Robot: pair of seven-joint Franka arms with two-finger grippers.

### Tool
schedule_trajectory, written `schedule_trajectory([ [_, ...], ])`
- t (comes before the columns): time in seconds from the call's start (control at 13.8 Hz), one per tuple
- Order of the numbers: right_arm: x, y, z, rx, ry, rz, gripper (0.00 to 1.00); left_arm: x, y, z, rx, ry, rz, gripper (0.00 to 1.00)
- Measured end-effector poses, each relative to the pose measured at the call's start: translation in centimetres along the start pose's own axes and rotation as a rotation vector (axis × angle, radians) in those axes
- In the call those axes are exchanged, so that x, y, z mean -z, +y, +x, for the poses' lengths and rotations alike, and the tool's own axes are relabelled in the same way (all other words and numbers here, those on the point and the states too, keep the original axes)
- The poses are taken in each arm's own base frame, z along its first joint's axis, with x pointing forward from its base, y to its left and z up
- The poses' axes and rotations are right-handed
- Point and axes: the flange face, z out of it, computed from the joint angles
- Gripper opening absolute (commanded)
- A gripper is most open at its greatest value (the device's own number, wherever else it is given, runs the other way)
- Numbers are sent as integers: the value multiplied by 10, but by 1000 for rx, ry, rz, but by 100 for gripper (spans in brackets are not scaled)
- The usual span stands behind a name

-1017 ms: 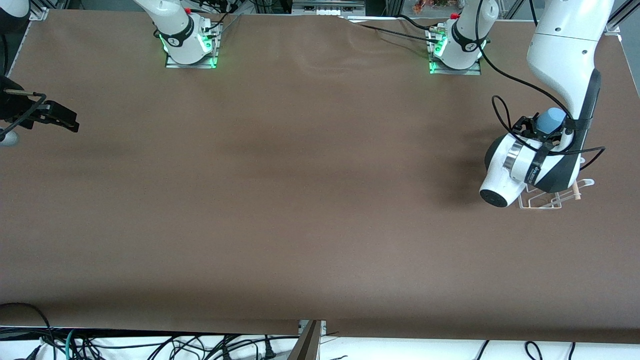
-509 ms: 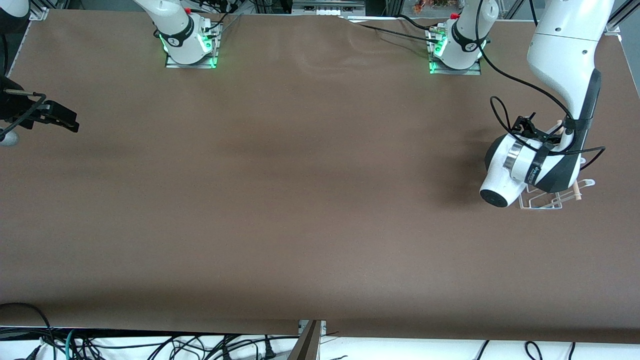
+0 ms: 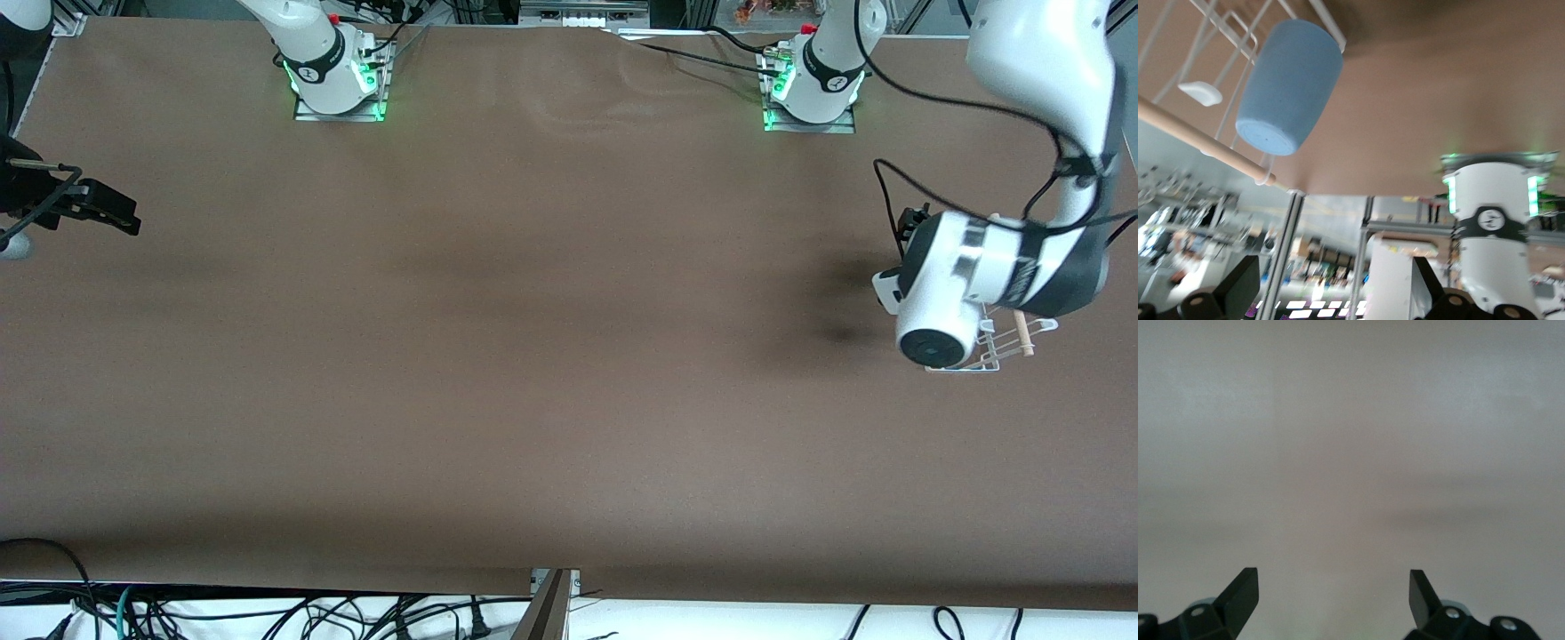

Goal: Transfer cup to left arm and place on rack
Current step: 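Open the left gripper and raise it away from the rack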

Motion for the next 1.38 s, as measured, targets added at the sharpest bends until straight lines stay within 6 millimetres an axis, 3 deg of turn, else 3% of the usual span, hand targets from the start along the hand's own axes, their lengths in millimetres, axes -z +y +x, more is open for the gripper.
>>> schedule_trajectory([
  [0.36,1,0,0,-1,1,6,100,90,10,-68,31,319,-223,100],
  [0.8,1,-3,0,-5,1,53,100,162,17,-142,57,732,-302,100],
  [0.94,1,-3,0,-5,1,53,100,171,14,-161,79,835,-309,100],
  [1.16,1,-2,0,-6,1,54,100,154,11,-164,127,929,-302,100],
  [1.38,1,-2,0,-6,1,55,100,140,8,-180,208,940,-335,100],
])
